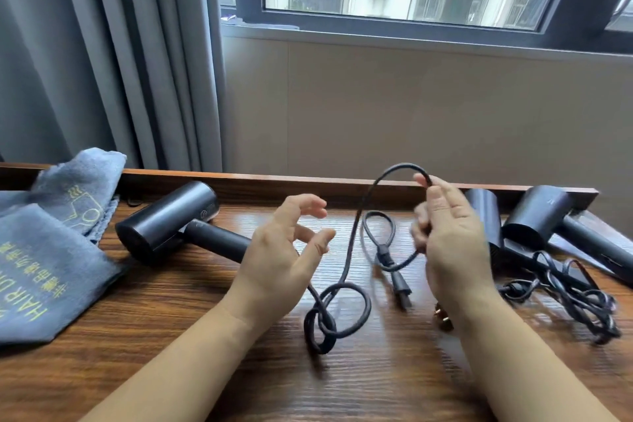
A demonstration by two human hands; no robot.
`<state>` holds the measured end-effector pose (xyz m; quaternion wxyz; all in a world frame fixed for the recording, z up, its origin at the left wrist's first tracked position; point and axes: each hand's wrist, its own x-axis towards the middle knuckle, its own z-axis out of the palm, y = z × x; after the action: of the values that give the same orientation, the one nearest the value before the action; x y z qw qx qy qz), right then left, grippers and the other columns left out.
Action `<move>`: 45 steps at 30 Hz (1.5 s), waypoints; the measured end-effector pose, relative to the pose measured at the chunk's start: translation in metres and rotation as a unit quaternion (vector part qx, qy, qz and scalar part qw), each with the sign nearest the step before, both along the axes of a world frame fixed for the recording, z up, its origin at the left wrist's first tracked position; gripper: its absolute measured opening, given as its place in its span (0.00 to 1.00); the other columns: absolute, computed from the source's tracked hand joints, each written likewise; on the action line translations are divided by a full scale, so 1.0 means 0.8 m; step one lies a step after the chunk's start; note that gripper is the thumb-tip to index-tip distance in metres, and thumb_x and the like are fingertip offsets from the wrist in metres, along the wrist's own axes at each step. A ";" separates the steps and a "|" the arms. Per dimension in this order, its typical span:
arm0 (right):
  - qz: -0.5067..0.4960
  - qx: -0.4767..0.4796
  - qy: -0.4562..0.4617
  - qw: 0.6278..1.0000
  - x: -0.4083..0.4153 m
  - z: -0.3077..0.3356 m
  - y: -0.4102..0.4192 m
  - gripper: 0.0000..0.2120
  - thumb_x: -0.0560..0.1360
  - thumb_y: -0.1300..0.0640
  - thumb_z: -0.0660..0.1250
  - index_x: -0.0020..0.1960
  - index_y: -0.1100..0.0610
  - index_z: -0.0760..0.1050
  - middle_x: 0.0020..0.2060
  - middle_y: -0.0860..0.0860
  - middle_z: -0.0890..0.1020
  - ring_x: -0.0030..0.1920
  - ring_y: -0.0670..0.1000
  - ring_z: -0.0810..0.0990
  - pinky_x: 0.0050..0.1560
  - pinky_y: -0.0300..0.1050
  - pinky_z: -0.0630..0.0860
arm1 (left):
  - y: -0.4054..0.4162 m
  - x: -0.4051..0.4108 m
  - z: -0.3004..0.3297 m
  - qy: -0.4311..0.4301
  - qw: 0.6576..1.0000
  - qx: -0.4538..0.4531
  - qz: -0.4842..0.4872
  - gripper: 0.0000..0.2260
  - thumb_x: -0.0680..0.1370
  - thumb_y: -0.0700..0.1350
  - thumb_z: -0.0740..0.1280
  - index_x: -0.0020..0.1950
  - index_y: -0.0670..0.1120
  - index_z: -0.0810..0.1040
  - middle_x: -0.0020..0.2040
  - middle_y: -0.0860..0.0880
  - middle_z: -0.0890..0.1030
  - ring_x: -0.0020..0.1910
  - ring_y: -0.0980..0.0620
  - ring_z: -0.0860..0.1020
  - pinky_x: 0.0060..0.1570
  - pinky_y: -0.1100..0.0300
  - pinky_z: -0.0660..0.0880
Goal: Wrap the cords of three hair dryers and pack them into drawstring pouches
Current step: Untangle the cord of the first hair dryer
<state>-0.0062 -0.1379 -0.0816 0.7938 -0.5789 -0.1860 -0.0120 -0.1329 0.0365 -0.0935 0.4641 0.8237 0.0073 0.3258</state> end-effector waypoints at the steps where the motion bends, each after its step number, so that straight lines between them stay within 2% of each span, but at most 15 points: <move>1: -0.053 0.012 0.017 0.998 0.008 0.000 -0.003 0.11 0.85 0.57 0.57 0.58 0.57 0.77 0.29 0.48 0.69 0.27 0.44 0.64 0.25 0.36 0.61 | 0.001 -0.001 0.001 0.004 1.000 0.014 0.003 0.10 0.79 0.46 0.70 0.59 0.53 0.75 0.50 0.62 0.80 0.43 0.56 0.82 0.36 0.58 0.78; 4: -0.183 -0.004 0.031 0.983 0.030 -0.006 -0.014 0.11 0.84 0.55 0.58 0.54 0.51 0.80 0.31 0.46 0.75 0.29 0.44 0.67 0.30 0.40 0.64 | 0.002 -0.003 0.004 0.037 0.997 0.049 -0.053 0.10 0.77 0.52 0.71 0.57 0.53 0.77 0.48 0.60 0.83 0.43 0.54 0.80 0.41 0.62 0.77; 7: -0.248 -0.135 -0.030 0.959 0.040 -0.014 -0.023 0.13 0.80 0.55 0.61 0.52 0.41 0.82 0.45 0.45 0.82 0.44 0.49 0.77 0.52 0.51 0.74 | -0.001 -0.005 0.001 0.084 0.980 0.154 -0.097 0.14 0.74 0.60 0.70 0.53 0.54 0.81 0.43 0.59 0.82 0.46 0.57 0.78 0.47 0.66 0.74; 9: -0.296 -0.286 -0.134 0.901 0.031 -0.013 -0.018 0.20 0.77 0.65 0.62 0.62 0.46 0.80 0.59 0.52 0.78 0.59 0.55 0.75 0.70 0.41 0.65 | -0.003 -0.005 0.002 0.065 0.982 0.155 -0.091 0.13 0.74 0.61 0.69 0.47 0.53 0.83 0.39 0.57 0.80 0.44 0.56 0.78 0.44 0.64 0.74; 11: -0.323 -0.307 -0.277 0.851 0.007 -0.006 -0.010 0.26 0.73 0.72 0.59 0.67 0.55 0.77 0.62 0.55 0.74 0.64 0.56 0.71 0.72 0.35 0.57 | -0.001 -0.004 0.002 0.025 0.988 0.131 -0.079 0.11 0.76 0.58 0.68 0.43 0.52 0.82 0.37 0.55 0.79 0.40 0.55 0.77 0.41 0.64 0.72; 13: -0.190 -0.249 -0.358 0.880 -0.018 -0.007 0.001 0.28 0.71 0.75 0.56 0.68 0.58 0.75 0.60 0.53 0.76 0.64 0.55 0.74 0.69 0.45 0.67 | -0.001 -0.003 0.004 -0.008 0.994 0.090 -0.066 0.12 0.78 0.56 0.65 0.42 0.49 0.80 0.35 0.55 0.78 0.37 0.57 0.76 0.39 0.66 0.70; 15: 0.091 -0.193 -0.277 0.937 -0.029 -0.014 0.009 0.31 0.73 0.78 0.53 0.72 0.57 0.68 0.60 0.53 0.79 0.62 0.55 0.78 0.63 0.49 0.74 | -0.006 -0.005 0.009 -0.025 0.997 0.054 -0.059 0.14 0.80 0.54 0.62 0.41 0.47 0.76 0.33 0.52 0.75 0.32 0.59 0.72 0.36 0.68 0.67; 19: 0.373 -0.357 -0.192 0.834 -0.040 -0.030 0.018 0.34 0.75 0.71 0.57 0.78 0.51 0.58 0.68 0.48 0.76 0.70 0.48 0.73 0.70 0.54 0.70 | -0.012 -0.007 0.013 -0.057 0.997 -0.038 -0.033 0.12 0.83 0.49 0.58 0.40 0.48 0.70 0.30 0.55 0.70 0.29 0.61 0.69 0.32 0.70 0.66; 21: 0.402 -0.409 -0.172 0.801 -0.041 -0.026 0.017 0.28 0.77 0.65 0.64 0.75 0.51 0.64 0.58 0.44 0.81 0.59 0.39 0.78 0.60 0.45 0.76 | -0.006 -0.004 0.009 -0.066 0.996 -0.056 0.003 0.14 0.83 0.54 0.57 0.41 0.48 0.70 0.31 0.54 0.70 0.29 0.59 0.67 0.32 0.64 0.67; 23: 0.364 -0.425 -0.183 0.808 -0.040 -0.018 0.014 0.15 0.77 0.56 0.71 0.63 0.50 0.77 0.41 0.41 0.79 0.41 0.37 0.76 0.45 0.38 0.74 | -0.001 -0.001 0.006 -0.073 0.994 -0.084 0.020 0.15 0.82 0.56 0.56 0.42 0.47 0.70 0.31 0.52 0.69 0.29 0.55 0.66 0.31 0.59 0.67; 26: 0.264 -0.360 -0.198 0.873 -0.036 -0.011 0.011 0.04 0.75 0.52 0.70 0.42 0.50 0.82 0.31 0.44 0.75 0.35 0.42 0.71 0.38 0.40 0.68 | 0.001 0.004 0.007 -0.080 0.989 -0.120 0.022 0.16 0.83 0.56 0.54 0.44 0.47 0.71 0.34 0.46 0.72 0.32 0.48 0.70 0.34 0.50 0.72; 29: 0.184 -0.229 -0.160 0.942 -0.025 -0.010 0.007 0.07 0.75 0.53 0.67 0.44 0.54 0.82 0.34 0.49 0.78 0.38 0.44 0.73 0.40 0.37 0.69 | 0.005 0.006 0.004 -0.069 0.987 -0.143 0.010 0.13 0.81 0.59 0.56 0.54 0.52 0.73 0.37 0.44 0.75 0.37 0.41 0.73 0.40 0.48 0.72; 33: 0.130 -0.151 -0.117 0.973 -0.027 -0.007 0.007 0.09 0.75 0.50 0.71 0.45 0.56 0.80 0.37 0.56 0.80 0.39 0.49 0.73 0.42 0.44 0.71 | 0.005 0.006 -0.001 -0.021 0.997 -0.072 -0.017 0.19 0.80 0.48 0.63 0.71 0.57 0.67 0.38 0.45 0.76 0.39 0.45 0.77 0.47 0.48 0.76; 39: 0.042 -0.110 -0.079 0.990 -0.024 -0.008 0.009 0.07 0.71 0.50 0.72 0.43 0.54 0.80 0.36 0.53 0.79 0.38 0.52 0.73 0.43 0.53 0.71 | 0.011 0.005 -0.004 0.056 0.992 -0.008 -0.110 0.32 0.71 0.56 0.75 0.73 0.60 0.68 0.49 0.56 0.77 0.48 0.48 0.76 0.53 0.57 0.75; 45: 0.044 -0.168 -0.143 0.974 -0.025 -0.010 0.007 0.04 0.78 0.56 0.69 0.47 0.55 0.81 0.41 0.53 0.84 0.42 0.55 0.80 0.47 0.57 0.76 | 0.006 0.007 -0.004 0.035 0.995 0.082 -0.052 0.16 0.72 0.49 0.72 0.58 0.60 0.78 0.44 0.57 0.77 0.45 0.53 0.75 0.45 0.68 0.70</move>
<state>-0.0264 -0.1323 -0.0897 0.6503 -0.6874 -0.3222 -0.0277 -0.1275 0.0413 -0.0968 0.4112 0.8688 -0.0464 0.2718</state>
